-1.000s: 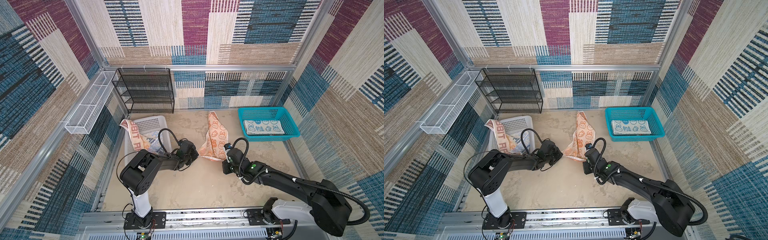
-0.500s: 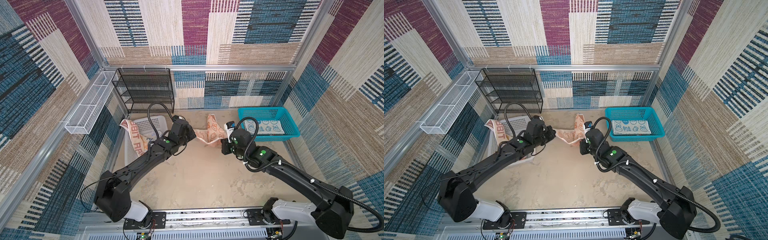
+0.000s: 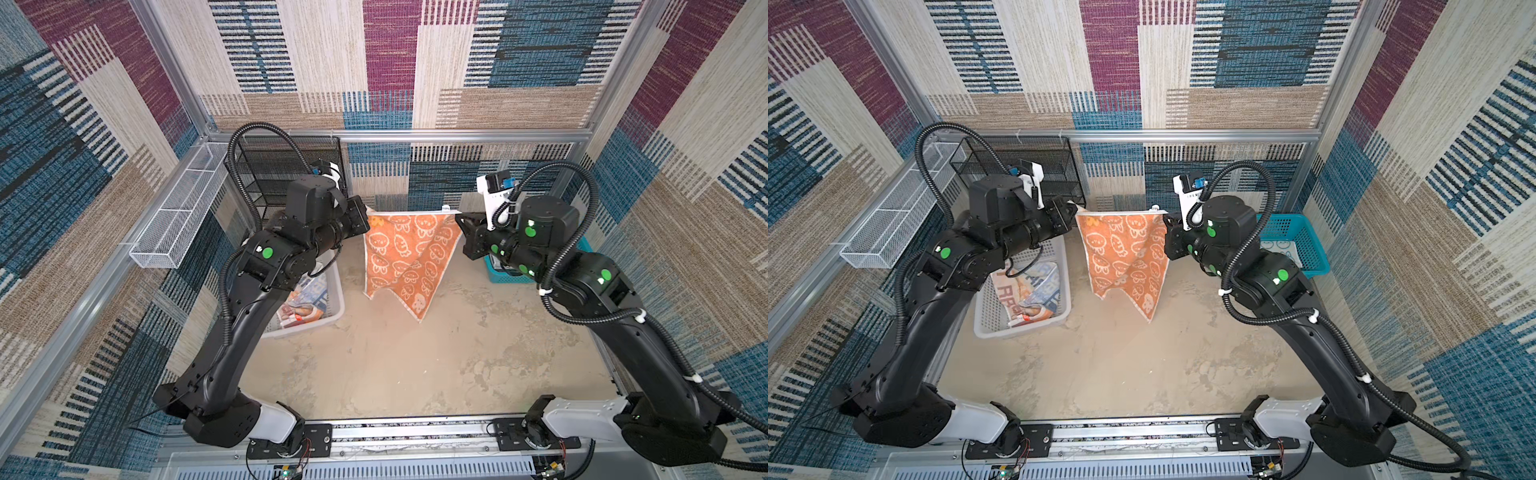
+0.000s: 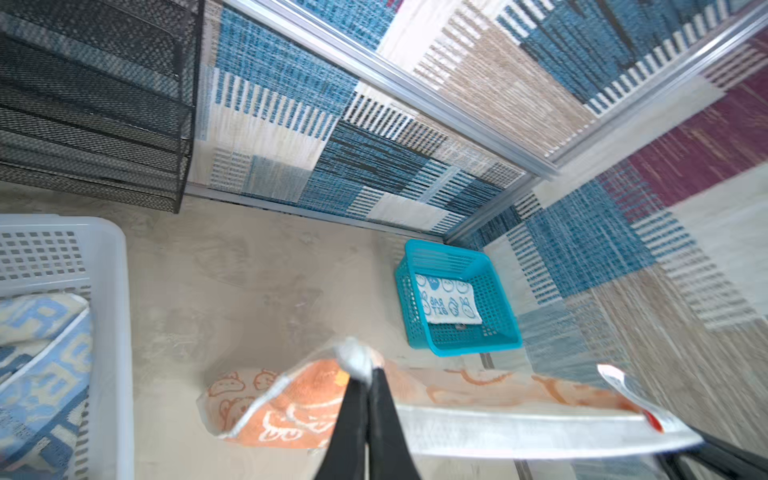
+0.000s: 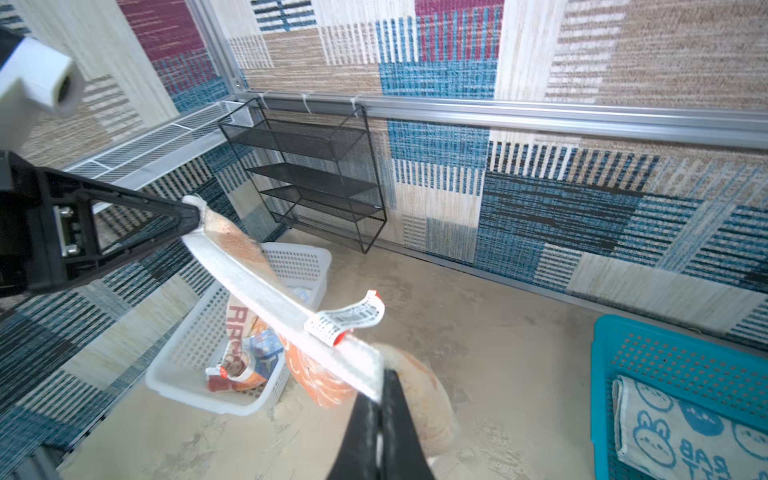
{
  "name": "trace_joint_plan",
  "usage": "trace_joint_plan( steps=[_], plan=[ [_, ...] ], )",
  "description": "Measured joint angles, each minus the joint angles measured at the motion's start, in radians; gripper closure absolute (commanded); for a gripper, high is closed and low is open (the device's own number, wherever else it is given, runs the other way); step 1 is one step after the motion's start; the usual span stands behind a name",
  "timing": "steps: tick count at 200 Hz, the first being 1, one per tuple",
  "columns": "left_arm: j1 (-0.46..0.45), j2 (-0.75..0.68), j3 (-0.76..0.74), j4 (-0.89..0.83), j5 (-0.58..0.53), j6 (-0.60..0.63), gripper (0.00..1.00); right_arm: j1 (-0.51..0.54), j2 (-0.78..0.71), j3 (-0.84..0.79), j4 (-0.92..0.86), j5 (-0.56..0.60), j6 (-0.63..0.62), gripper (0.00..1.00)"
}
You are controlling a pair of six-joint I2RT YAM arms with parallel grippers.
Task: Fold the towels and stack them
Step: 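Lift the orange towel high with both grippers, letting it hang, then lower the hanging towel onto the table and fold its held edge over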
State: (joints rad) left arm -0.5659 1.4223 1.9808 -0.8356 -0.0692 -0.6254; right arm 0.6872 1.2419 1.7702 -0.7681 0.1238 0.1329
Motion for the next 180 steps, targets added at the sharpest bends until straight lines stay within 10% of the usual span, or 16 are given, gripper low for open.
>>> trace_joint_plan(
  steps=[75, 125, 180],
  plan=[
    [-0.066, -0.082, 0.059, -0.103, 0.179, -0.027, 1.00, 0.002, -0.156, 0.022, -0.133, -0.130, -0.006, 1.00],
    [-0.043, 0.148, 0.188, -0.205, 0.072, 0.024, 1.00, -0.047, -0.035, -0.009, -0.143, 0.033, -0.023, 1.00],
    [0.063, 0.474, 0.371, -0.213, 0.086, 0.104, 1.00, -0.338, 0.219, -0.094, 0.004, -0.183, -0.064, 1.00]
  ],
)
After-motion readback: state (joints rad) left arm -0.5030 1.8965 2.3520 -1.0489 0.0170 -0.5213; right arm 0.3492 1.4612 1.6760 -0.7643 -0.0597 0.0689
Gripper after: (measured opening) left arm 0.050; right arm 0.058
